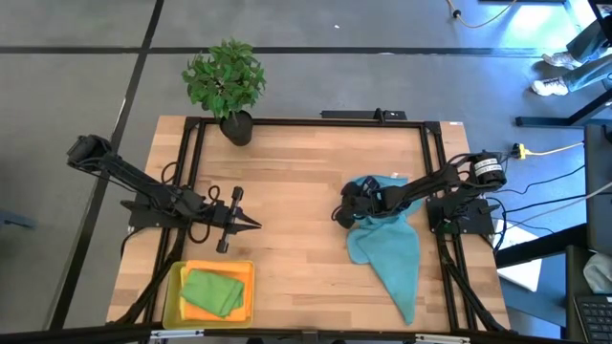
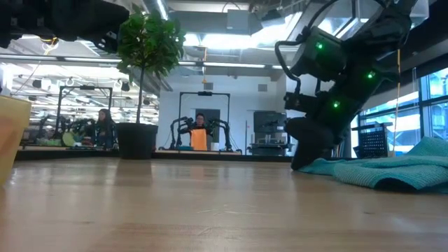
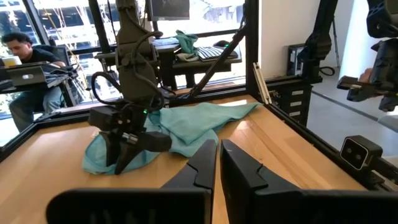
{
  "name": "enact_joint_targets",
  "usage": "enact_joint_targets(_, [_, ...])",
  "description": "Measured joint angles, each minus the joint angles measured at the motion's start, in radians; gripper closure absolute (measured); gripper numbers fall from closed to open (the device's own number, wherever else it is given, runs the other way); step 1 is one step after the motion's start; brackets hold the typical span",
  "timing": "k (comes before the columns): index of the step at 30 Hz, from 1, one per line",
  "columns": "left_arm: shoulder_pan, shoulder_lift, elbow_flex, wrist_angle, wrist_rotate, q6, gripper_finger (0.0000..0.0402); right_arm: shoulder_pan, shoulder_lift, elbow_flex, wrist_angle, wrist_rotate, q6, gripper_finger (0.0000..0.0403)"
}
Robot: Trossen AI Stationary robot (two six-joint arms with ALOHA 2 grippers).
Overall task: Fold microfiber towels
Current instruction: Fold the top blue microfiber cloth
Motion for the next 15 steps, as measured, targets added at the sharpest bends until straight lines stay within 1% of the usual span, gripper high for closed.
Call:
enact_joint_targets(4, [0.0,0.0,0.0,0.0,0.0,0.0,0.0388,0.0,-0.008,0.0,-0.004,-0.024,-0.019,0.0343])
enact_joint_targets(9, [0.0,0.0,0.0,-0.001,-0.005,0.0,0.0388,0.0,-0.05,0.012,-0.009,-0.05,-0.061,0.0387])
enact_joint_targets(12, [0.0,0.0,0.0,-0.003,-0.019,0.0,0.0388,0.0,-0.084,0.038,-0.006,-0.069,-0.102,0.0395])
enact_joint_targets(15, [0.002,0.0,0.0,-0.007,-0.033,0.0,0.0388,0.0,-0.114,0.072,0.004,-0.08,-0.13,0.0385])
